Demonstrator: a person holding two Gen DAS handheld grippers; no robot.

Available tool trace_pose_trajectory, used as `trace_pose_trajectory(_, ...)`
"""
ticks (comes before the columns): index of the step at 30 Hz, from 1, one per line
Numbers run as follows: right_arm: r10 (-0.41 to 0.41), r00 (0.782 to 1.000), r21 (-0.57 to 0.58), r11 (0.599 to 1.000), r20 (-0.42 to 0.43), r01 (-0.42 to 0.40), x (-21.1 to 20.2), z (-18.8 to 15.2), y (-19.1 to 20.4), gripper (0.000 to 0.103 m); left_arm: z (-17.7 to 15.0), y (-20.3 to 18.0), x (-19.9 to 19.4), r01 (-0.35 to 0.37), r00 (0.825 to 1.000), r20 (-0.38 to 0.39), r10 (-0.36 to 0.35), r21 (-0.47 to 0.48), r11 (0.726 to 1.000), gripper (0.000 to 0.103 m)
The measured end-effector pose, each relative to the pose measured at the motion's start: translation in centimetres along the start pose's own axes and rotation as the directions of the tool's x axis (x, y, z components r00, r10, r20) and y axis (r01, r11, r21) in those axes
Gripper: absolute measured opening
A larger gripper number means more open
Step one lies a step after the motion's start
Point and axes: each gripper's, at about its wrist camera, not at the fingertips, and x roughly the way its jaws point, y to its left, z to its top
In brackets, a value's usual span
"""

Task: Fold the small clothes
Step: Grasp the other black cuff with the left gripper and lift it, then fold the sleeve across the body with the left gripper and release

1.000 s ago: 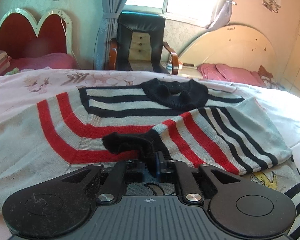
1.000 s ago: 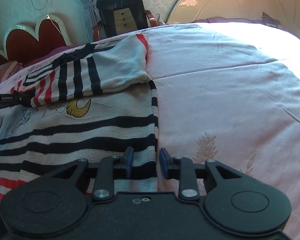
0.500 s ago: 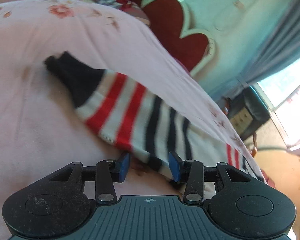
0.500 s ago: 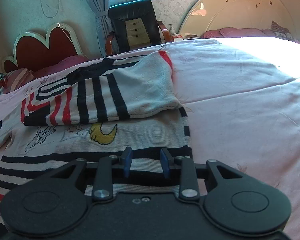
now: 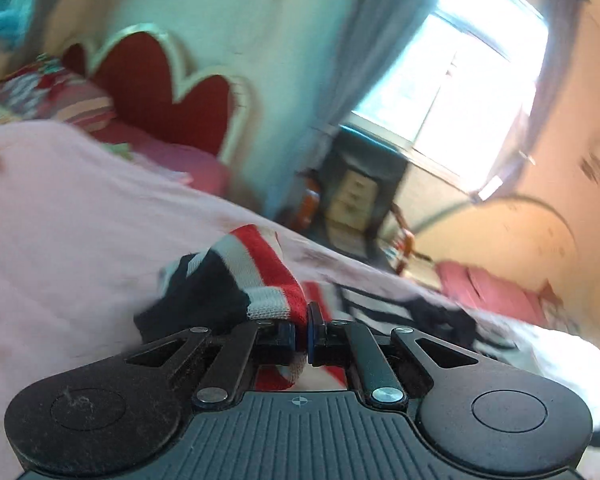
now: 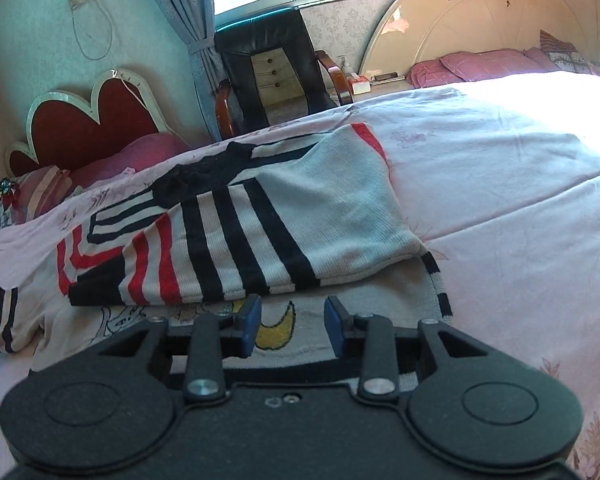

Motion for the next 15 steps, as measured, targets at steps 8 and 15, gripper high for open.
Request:
trace_pose_trajectory(8, 0.075, 0.997, 0.115, 0.991, -0.003, -0.074, 1.1, 1.3, 0.0, 0.040, -7.8, -19.5, 9.6, 0.132, 0.944, -0.331, -0.007, 0.357, 0.925, 0.011)
trace_pose_trajectory(15, 0.269, 0.963, 0.184, 0.948, -0.028, -0.259, 2.9, 1.1, 0.9, 0.050, -5.5, -13.2, 1.7, 0.021, 0.991, -0.134, 0.018, 0.289, 0.957, 0.059)
